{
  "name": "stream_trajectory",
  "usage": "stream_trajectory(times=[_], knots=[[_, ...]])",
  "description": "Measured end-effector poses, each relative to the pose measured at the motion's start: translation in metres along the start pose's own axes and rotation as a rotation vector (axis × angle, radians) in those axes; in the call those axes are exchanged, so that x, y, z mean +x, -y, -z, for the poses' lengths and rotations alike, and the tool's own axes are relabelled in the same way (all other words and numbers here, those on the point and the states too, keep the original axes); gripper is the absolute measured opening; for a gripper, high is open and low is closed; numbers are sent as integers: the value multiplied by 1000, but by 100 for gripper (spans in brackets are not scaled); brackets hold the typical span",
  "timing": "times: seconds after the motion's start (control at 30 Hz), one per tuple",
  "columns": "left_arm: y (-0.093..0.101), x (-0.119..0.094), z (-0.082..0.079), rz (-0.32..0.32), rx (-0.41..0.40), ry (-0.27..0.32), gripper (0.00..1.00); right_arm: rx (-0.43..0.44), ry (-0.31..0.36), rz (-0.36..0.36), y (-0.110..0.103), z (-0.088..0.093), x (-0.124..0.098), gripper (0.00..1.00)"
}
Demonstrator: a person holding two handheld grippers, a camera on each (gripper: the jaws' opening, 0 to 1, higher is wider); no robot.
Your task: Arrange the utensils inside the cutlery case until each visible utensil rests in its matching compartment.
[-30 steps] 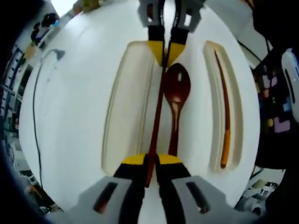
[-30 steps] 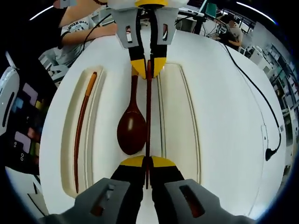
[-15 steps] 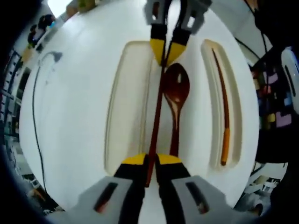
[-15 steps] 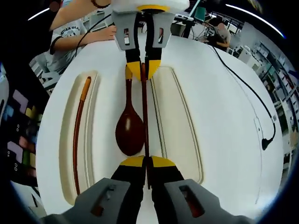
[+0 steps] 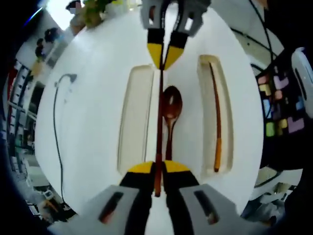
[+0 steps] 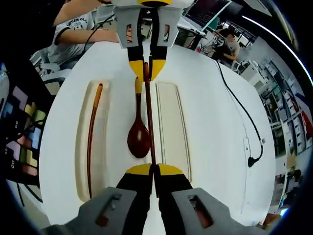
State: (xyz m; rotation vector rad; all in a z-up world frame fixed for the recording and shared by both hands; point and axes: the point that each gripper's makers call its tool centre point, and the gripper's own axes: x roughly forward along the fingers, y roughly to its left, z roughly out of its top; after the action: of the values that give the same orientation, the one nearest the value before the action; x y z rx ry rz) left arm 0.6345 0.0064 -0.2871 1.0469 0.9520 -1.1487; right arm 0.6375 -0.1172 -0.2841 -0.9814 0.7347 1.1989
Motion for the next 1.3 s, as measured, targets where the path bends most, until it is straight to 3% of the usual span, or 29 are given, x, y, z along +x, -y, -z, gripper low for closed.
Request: stream_trajectory(times=[0.2,0.3,0.4,0.8,1.17,1.3], knots=[[12,-3,-5,8,2,14,6,-1,-17,-2,-12,2,-11,1],[23,-2,-4,37,-5,13,6,-44,-6,-41,-25,3,-14,1],[40,1,-4,75,7,17,6,-29,-3,-65,-37,6,-13,1],[73,13,-9,136,24,30,6,-29,-49,-146,-68,24,-10,1],[94,28,-12,170,50,25,6,-11,-89,-196,-86,40,1,2],[87,35,-9,141,64,14,6,23,-77,-195,-85,38,2,2]])
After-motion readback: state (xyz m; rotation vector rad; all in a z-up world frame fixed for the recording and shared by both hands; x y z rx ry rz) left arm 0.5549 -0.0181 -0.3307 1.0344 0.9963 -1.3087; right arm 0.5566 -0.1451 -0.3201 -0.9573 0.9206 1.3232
